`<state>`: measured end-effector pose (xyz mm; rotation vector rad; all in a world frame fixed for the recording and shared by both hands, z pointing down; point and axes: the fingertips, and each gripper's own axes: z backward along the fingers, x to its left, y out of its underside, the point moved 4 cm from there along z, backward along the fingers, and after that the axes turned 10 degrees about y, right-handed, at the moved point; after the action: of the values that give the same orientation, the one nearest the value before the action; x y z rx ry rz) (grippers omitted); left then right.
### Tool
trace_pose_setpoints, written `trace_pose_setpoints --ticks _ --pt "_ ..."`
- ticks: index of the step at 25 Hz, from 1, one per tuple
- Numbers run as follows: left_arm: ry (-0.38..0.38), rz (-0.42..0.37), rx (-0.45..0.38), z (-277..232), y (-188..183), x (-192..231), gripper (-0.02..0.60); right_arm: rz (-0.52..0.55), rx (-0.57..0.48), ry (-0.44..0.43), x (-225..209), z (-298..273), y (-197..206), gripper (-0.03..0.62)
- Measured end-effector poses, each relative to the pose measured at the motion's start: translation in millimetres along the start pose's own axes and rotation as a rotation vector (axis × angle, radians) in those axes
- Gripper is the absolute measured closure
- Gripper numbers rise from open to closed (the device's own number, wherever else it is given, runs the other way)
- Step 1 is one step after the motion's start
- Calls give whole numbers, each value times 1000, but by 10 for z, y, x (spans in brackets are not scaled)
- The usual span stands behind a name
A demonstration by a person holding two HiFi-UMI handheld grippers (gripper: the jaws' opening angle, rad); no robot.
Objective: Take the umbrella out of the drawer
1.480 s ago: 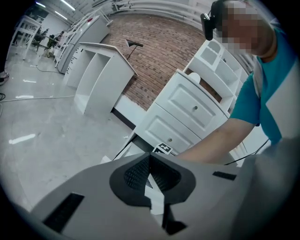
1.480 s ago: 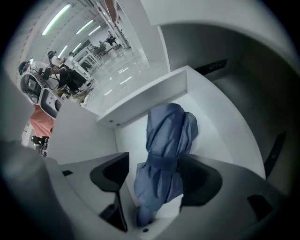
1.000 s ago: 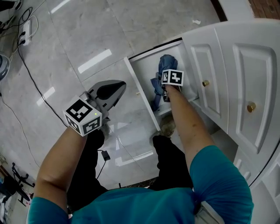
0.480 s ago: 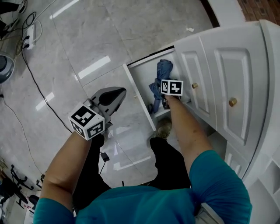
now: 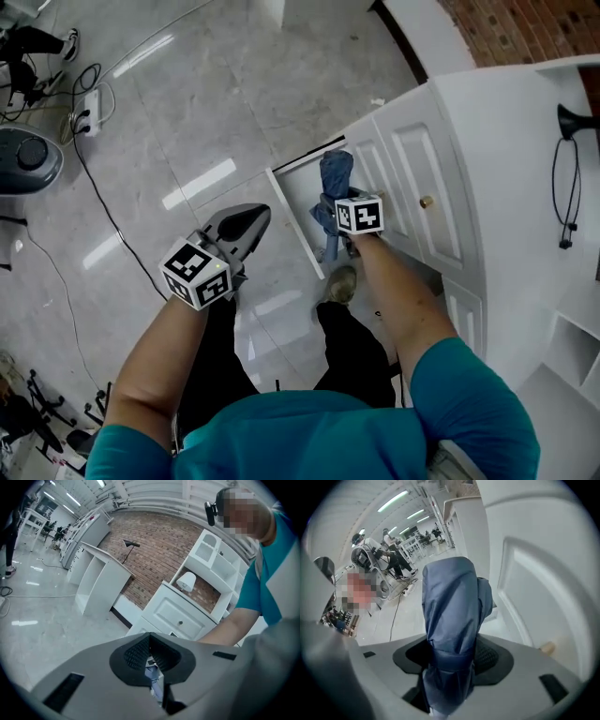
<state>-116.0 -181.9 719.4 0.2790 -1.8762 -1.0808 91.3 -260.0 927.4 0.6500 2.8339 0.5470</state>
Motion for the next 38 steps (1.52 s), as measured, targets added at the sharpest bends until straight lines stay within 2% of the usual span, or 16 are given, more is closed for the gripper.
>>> trace_pose_setpoints --ticks 12,20,29,32,38 --pt "-26 -76 -94 569 -1324 -1040 574 58 -182 -92 478 2141 -898 326" --pt "10 -172 -132 805 -2217 -1900 574 62 -346 -118 547 3801 -1381 326" --pt "80 -360 -210 1020 -3225 -2934 574 101 -578 -193 603 5632 -1930 326" --pt "96 -400 -236 1094 -3459 -3149 574 118 -649 -199 601 6099 -2065 326" --pt "121 -428 -292 1172 -3875 -3453 574 146 -779 -192 524 6803 -2308 326"
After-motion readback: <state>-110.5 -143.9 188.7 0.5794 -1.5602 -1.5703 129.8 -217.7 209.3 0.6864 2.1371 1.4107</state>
